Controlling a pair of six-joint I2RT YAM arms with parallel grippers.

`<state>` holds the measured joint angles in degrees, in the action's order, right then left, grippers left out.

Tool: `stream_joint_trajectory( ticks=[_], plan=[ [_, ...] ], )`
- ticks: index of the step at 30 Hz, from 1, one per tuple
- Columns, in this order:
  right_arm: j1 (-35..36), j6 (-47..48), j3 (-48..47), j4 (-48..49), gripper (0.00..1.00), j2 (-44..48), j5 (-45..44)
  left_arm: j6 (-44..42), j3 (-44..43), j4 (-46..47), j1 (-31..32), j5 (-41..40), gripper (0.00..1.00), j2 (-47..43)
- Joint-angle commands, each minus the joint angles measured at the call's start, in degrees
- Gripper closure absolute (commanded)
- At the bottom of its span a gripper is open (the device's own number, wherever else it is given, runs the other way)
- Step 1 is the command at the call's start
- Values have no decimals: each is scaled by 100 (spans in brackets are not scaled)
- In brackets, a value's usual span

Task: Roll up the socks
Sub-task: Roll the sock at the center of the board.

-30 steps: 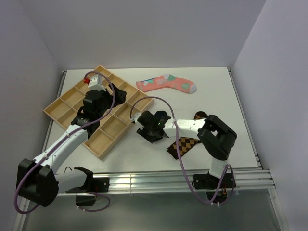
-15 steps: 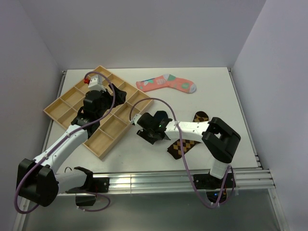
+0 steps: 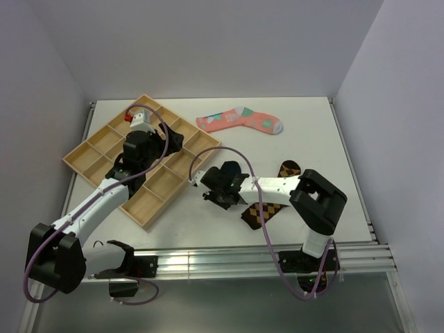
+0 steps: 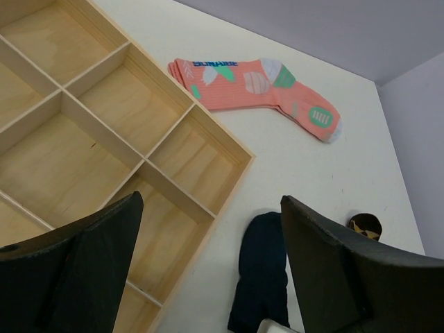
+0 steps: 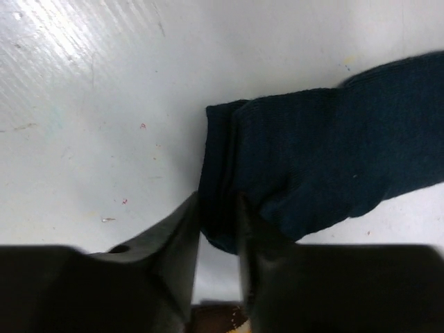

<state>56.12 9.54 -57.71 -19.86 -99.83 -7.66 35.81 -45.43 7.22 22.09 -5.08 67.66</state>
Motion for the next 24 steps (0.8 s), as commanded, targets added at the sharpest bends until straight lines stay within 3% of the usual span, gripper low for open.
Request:
stream_joint_trajectory(
  ticks=[1, 4, 5, 7, 11, 14, 24],
  plan=[
    [22, 267, 137, 227, 70, 148, 238, 75, 8, 358, -20, 235, 15, 89],
    [-153, 513, 252, 158, 86, 428, 632, 92, 157, 560, -11, 455, 21, 116],
    [-276, 627, 217, 53, 86, 490, 1182, 93, 227, 752, -3, 638, 25, 133],
    [-723, 733, 164, -236, 86, 622, 1582, 84, 420, 885, 50, 850, 29, 116],
    [-1427, 997, -64, -773, 88, 667, 2645, 84, 859, 1403, 453, 904, 49, -15],
    [-1832, 1330, -170, -1248, 88, 571, 3314, 66, 1229, 1922, 813, 974, 57, -86],
    [-2219, 1990, -661, -2600, 89, -456, 4659, -136, 1958, 3820, 1754, 1685, 64, 660]
  ],
)
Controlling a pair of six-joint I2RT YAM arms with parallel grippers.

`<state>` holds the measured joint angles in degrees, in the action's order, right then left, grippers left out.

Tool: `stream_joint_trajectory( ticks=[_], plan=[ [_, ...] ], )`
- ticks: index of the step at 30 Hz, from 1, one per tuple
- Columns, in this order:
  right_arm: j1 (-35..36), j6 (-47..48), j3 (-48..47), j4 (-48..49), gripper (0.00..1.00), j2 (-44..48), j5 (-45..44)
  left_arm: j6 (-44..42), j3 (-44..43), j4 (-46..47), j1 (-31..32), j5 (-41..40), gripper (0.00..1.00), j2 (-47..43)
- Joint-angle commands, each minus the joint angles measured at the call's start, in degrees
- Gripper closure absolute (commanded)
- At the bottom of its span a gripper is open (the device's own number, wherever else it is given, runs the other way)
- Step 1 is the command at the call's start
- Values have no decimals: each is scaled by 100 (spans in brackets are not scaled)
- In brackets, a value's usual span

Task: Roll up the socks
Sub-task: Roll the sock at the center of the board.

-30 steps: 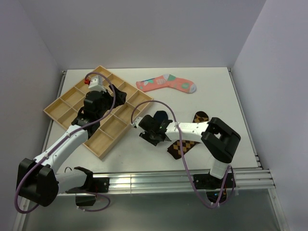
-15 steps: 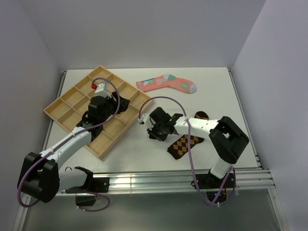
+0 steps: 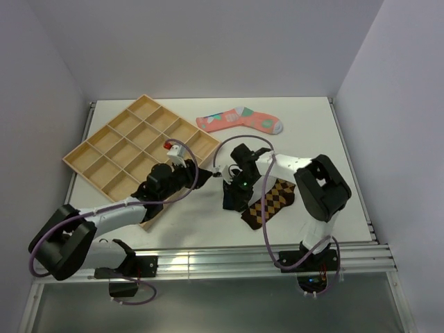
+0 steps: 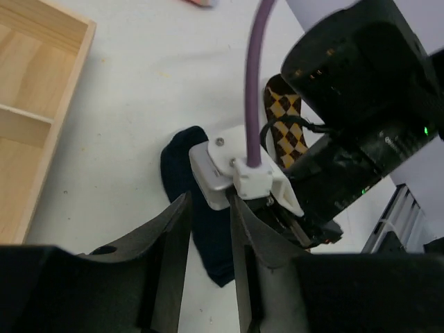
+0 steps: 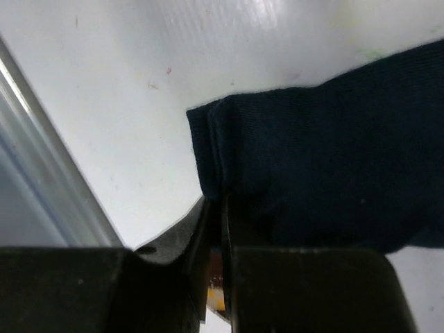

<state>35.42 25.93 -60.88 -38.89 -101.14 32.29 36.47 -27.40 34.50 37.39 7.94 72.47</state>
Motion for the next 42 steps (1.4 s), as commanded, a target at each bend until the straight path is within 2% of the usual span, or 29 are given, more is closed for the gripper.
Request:
stream_joint_trajectory(
  ticks=[1, 4, 8, 13, 20, 23, 33, 42],
  plan=[
    [-184, 360, -476, -768, 89, -432, 786, -254, 191, 1329, 373, 418, 65, 337],
    [-351, 377, -696, -970, 89, -740, 1102, -124, 349, 1638, 506, 375, 69, 636],
    [-553, 421, -864, -1138, 89, -977, 1305, 88, 849, 2524, 506, 339, 63, 822],
    [-589, 307, -987, -1147, 89, -1091, 1376, 2, 1149, 2931, 507, 452, 59, 751],
    [-615, 272, -1259, -1357, 89, -1337, 1622, -421, 833, 2983, 612, 1524, 53, 1322],
    [-641, 246, -1356, -1428, 89, -1434, 1692, -500, 728, 3088, 665, 1727, 53, 1629],
    [-668, 333, -1453, -1612, 89, -1505, 1860, -404, 358, 3721, 682, 2035, 53, 2648],
    [-729, 386, -1444, -1683, 90, -1522, 1877, -360, 261, 3985, 682, 2159, 52, 3185]
  ],
)
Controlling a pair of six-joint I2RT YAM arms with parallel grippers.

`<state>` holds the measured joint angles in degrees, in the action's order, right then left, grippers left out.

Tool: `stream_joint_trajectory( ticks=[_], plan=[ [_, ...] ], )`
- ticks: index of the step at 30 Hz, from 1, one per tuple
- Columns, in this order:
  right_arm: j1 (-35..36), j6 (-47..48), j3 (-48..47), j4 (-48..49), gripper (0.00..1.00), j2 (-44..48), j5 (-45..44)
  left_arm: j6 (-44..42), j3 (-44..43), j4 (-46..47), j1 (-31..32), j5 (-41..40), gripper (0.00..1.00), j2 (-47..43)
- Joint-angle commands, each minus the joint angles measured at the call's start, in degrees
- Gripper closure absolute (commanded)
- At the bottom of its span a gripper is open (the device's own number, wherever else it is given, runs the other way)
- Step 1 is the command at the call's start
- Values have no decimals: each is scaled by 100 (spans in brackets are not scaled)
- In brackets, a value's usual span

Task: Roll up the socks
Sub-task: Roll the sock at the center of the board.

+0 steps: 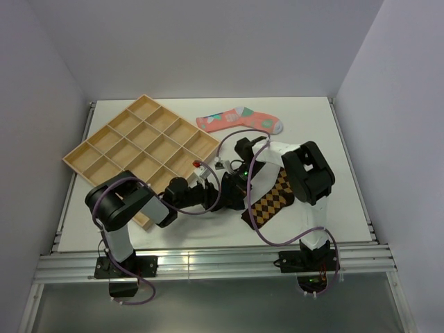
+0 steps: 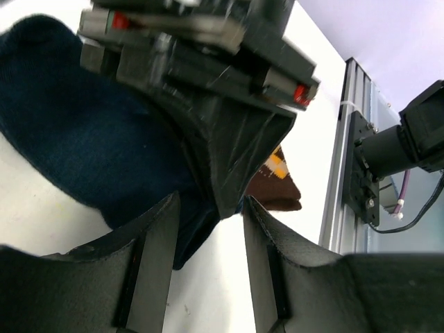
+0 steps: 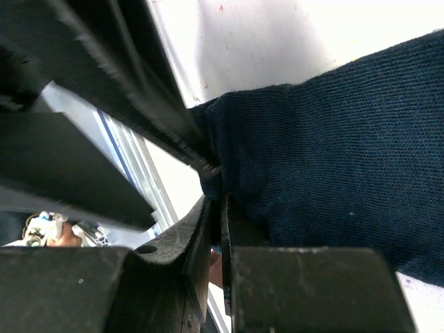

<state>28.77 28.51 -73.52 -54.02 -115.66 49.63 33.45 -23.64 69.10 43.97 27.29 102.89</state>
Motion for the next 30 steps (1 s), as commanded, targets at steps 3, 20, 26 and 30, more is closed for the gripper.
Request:
stream_joint_trajectory(
  ticks=[3, 20, 26, 30],
  plan=[
    [-109, 163, -163, -205, 89, -80, 144, -58, -80, 613, 24, 251, 52, 266],
    [-188, 23, -242, -197, 91, -115, 100, -243, -97, 368, -107, 567, 45, 389],
    [-197, 31, -321, -250, 91, -124, 100, -401, -176, 139, -107, 506, 43, 451],
    [-197, 49, -330, -293, 91, -124, 100, -462, -202, 43, -107, 462, 42, 486]
  ],
)
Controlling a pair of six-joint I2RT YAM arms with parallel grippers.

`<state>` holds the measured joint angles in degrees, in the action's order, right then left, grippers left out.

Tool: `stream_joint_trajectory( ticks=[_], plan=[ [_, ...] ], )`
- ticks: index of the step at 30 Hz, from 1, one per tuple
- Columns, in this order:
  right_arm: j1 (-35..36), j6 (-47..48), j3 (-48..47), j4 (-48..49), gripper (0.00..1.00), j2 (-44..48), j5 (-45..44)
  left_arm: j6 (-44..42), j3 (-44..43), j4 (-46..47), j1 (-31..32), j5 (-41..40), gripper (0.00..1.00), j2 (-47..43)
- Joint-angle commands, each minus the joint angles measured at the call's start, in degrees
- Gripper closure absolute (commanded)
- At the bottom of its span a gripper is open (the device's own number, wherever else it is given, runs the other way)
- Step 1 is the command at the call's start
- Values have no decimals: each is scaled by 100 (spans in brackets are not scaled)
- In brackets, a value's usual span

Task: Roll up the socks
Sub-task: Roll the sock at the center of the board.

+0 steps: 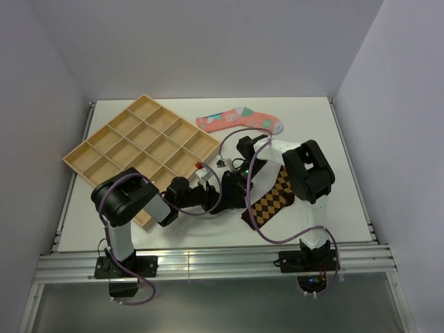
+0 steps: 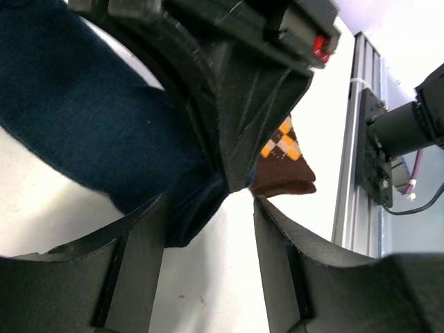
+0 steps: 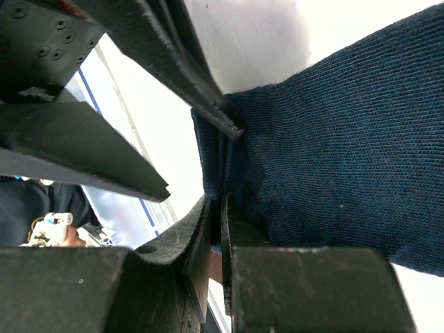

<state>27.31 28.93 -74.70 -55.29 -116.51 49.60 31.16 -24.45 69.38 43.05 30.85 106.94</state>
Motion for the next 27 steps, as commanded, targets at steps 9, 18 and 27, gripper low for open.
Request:
stream_joint_trajectory(
  ticks=[9, 18, 27],
  plan=[
    [-129, -36, -212, -158, 92, -47, 93, -391, -227, -364, -16, 18, 43, 73],
    [-173, -124, -212, -105, 92, -56, 102, -435, -394, -619, -16, -61, 49, 152],
    [-182, -256, -212, -9, 92, -109, 120, -426, -535, -839, -16, -106, 66, 231]
  ],
)
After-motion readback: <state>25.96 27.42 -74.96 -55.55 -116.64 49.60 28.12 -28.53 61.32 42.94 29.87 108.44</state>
